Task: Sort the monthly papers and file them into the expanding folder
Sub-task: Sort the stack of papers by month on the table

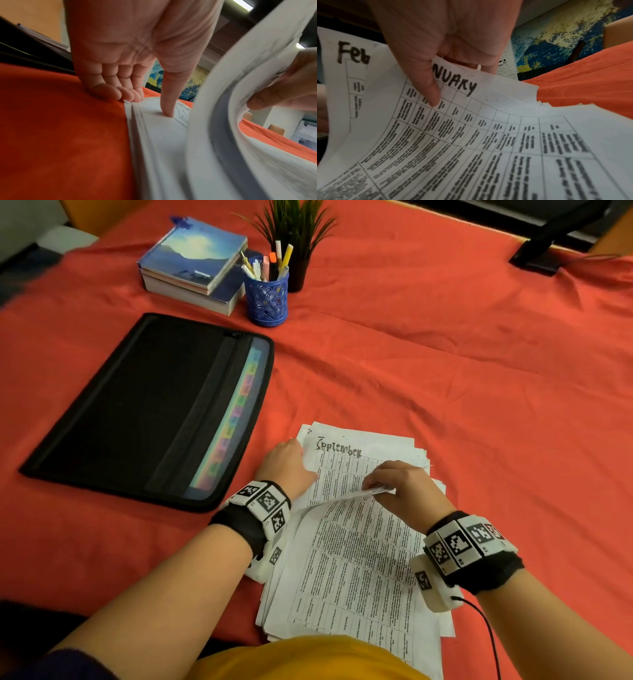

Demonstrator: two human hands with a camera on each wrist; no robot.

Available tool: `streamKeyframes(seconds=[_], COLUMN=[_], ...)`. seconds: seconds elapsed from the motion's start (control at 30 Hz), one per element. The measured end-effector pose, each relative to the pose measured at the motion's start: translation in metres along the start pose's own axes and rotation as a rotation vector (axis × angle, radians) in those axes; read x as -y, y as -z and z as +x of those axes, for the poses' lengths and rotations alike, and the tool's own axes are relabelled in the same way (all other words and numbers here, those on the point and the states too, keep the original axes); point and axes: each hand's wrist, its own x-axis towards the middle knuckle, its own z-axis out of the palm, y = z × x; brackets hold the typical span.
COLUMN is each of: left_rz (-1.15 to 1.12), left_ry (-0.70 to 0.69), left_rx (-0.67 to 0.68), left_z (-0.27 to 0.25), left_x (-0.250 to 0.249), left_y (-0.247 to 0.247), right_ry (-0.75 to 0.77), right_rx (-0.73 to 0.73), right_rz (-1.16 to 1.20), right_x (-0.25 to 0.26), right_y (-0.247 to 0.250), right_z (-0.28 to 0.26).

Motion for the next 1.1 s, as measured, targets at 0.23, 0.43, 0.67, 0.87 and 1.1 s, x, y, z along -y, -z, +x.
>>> streamKeyframes(seconds=[0.23, 0.43, 0.67, 0.87, 1.1], left_rz=[0.04, -0.025, -0.374, -0.493, -0.427], left_ry=[-0.064, -0.157, -0.103, -0.061, -0.012], left_rx=[0.099, 0.162, -0.206, -0.551, -0.828], left_z=[-0.006, -0.022, -0.018, 0.01, 0.023], left_x=[-0.005, 0.006, 0.015, 0.035, 0.049], left_y=[0.002, 0.003, 0.055, 0.123, 0.172], right_ry=[0.007, 0.038, 0.004, -0.058, -0.163], right_rx=[-0.009, -0.018, -0.01, 0.13, 0.359], right_rz=[-0.01, -0.027, -0.071, -0.209, -0.281], right_x=[0.001, 0.0, -0.002, -0.01, -0.001], right_y=[0.002, 0.003, 0.02, 0.013, 0.002], right_z=[-0.004, -0.009, 0.001, 0.031, 0.06])
